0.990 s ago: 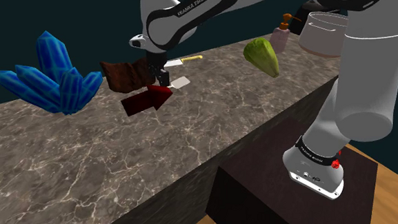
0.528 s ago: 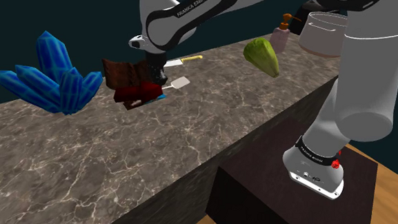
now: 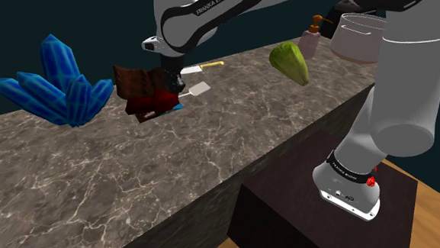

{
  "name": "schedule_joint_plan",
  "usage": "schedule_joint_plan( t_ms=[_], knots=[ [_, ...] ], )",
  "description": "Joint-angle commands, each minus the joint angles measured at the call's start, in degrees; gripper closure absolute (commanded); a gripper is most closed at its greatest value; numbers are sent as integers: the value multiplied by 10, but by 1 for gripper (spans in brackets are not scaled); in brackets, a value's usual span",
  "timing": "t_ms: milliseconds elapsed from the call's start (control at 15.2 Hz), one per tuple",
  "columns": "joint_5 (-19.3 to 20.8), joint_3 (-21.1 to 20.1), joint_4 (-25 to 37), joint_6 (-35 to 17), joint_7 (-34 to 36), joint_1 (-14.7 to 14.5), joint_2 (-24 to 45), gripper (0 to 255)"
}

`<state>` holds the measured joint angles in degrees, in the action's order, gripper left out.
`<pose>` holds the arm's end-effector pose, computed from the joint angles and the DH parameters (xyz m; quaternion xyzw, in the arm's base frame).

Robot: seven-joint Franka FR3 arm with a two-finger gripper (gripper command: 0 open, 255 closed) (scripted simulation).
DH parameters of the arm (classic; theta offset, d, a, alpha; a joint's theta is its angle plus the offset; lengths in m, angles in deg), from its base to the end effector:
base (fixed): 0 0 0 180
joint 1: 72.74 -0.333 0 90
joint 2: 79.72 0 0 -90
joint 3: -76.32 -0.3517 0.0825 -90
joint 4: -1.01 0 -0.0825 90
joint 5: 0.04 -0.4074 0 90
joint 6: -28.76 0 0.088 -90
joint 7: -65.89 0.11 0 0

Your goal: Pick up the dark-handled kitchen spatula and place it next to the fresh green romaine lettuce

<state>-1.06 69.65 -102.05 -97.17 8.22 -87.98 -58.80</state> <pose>0.6314 0.2476 0.3674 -0.7739 -0.6325 -0.0259 0.0210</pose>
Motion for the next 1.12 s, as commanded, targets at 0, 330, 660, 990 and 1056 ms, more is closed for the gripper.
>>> schedule_joint_plan(
  t_ms=[0,330,660,990,1056],
  knots=[
    [-1,0,5,12,-1,1,-7,255],
    [-2,-1,23,45,0,1,-22,255],
    [-3,-1,44,79,0,2,-35,255],
    [-4,-2,68,114,1,2,-46,255],
    [-4,-2,74,121,1,2,-47,255]
  ],
)
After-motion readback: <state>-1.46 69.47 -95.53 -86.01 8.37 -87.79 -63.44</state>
